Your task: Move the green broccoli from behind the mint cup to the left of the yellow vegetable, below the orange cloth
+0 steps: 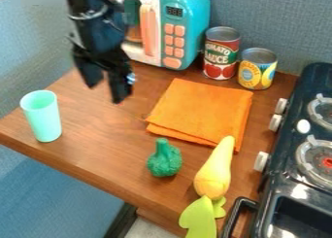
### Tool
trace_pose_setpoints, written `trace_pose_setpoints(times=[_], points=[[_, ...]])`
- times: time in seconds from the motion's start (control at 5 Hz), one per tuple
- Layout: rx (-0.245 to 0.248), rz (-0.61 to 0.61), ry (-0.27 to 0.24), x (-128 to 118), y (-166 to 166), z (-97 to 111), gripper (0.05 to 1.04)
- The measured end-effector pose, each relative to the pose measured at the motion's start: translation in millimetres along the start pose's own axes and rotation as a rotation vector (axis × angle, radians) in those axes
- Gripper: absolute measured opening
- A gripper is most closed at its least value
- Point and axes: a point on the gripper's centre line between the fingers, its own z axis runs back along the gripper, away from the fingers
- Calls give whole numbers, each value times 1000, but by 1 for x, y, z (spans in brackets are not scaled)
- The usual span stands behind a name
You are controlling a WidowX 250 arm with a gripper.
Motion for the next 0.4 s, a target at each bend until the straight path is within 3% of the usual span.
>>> trace_pose_setpoints(times=[0.2,0.4], points=[[157,142,111,-15,38,-17,1005],[149,198,122,-17,76,-15,1005]])
